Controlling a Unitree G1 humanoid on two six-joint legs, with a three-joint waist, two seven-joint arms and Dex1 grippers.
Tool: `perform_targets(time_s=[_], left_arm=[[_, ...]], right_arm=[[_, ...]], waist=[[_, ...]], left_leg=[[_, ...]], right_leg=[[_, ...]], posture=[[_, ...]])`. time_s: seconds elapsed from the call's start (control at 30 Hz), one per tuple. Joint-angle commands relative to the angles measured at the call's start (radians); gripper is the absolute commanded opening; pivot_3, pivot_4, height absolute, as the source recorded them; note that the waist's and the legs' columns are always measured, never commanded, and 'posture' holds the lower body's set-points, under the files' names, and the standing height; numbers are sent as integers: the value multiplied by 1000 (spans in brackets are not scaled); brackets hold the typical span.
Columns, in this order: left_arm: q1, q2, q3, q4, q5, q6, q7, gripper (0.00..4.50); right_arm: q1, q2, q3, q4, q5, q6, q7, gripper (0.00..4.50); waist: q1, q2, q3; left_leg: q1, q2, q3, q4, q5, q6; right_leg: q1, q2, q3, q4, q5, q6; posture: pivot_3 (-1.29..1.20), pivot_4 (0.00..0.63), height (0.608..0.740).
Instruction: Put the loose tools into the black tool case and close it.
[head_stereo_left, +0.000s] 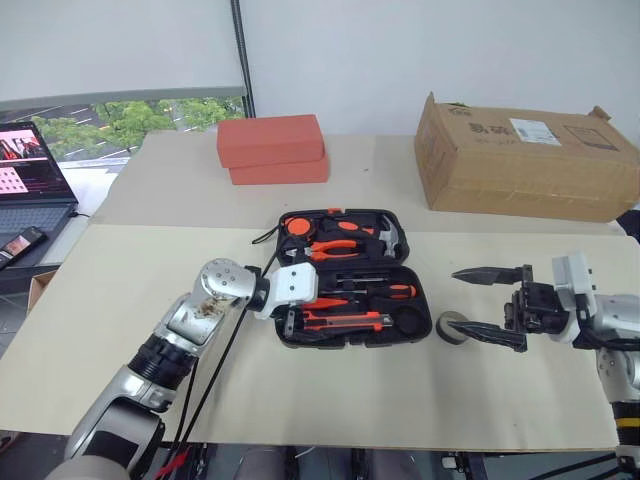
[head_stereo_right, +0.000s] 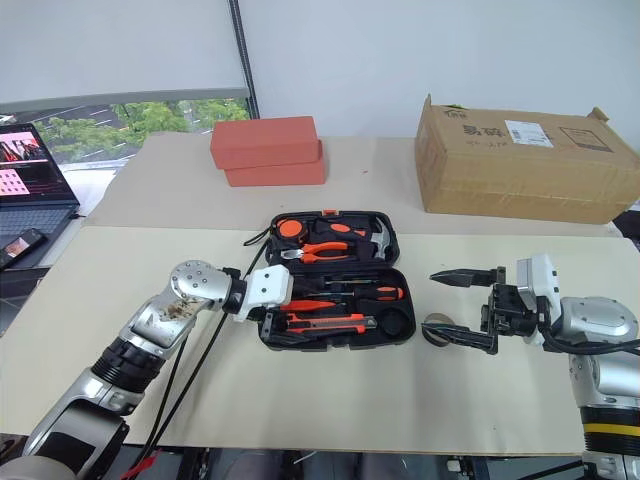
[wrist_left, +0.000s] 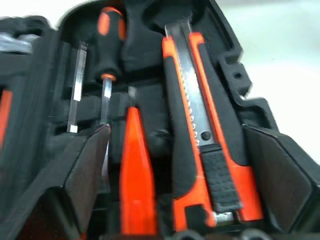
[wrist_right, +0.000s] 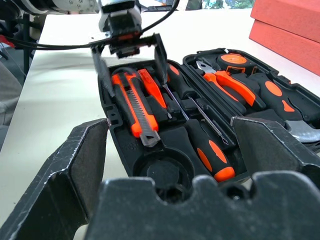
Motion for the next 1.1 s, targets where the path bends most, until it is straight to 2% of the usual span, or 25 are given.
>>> perform_targets(time_s=[0.03,0.13,0.23,0.33,0.53,0.57,0.8,1.1], left_arm=[[-38,-34,46,-67,-81,42,2,4416],[-37,-55,30,-61,-79,39,1,4416],[-33,-67,19,-73,-95,60,-13,3642],[-44,-95,24,-62,-100,64,5,2617],[-12,-169,-45,51,-27,-25,34,243],[-11,-167,-60,78,0,-50,40,47],[-3,-153,-74,144,62,-108,62,47],[61,-99,-64,48,47,-66,52,47]], right_arm=[[-24,1,-28,-8,18,-27,-3,4500],[-26,2,-29,-7,18,-27,-4,4500],[-19,0,-33,-12,20,-24,-6,4500],[-17,-3,-36,-14,22,-21,-6,4500],[-19,1,-34,-28,21,-16,-23,4500],[-15,2,-33,-31,21,-17,-24,4500],[-11,-2,-34,-39,25,-15,-35,4500],[-24,-5,-28,-35,25,-10,-38,4500]], waist=[[0,0,0],[0,0,0],[-2,0,0],[0,0,0],[1,0,0],[1,0,0],[-1,0,0],[-2,0,0]], left_leg=[[0,0,0,0,0,0],[0,0,0,0,0,-1],[0,0,0,0,1,-2],[1,0,0,0,1,-2],[1,0,0,0,1,-2],[1,0,0,0,1,-2],[1,0,0,0,1,-1],[2,0,0,0,0,0]], right_leg=[[0,0,0,0,0,0],[1,0,0,0,0,0],[0,1,0,0,0,0],[0,1,1,0,0,0],[1,1,1,0,0,0],[1,1,1,0,0,0],[1,1,1,0,0,0],[1,1,1,1,0,0]], posture=[[0,150,712],[0,150,712],[0,150,712],[0,150,712],[0,150,712],[0,150,712],[0,150,712],[0,150,712]])
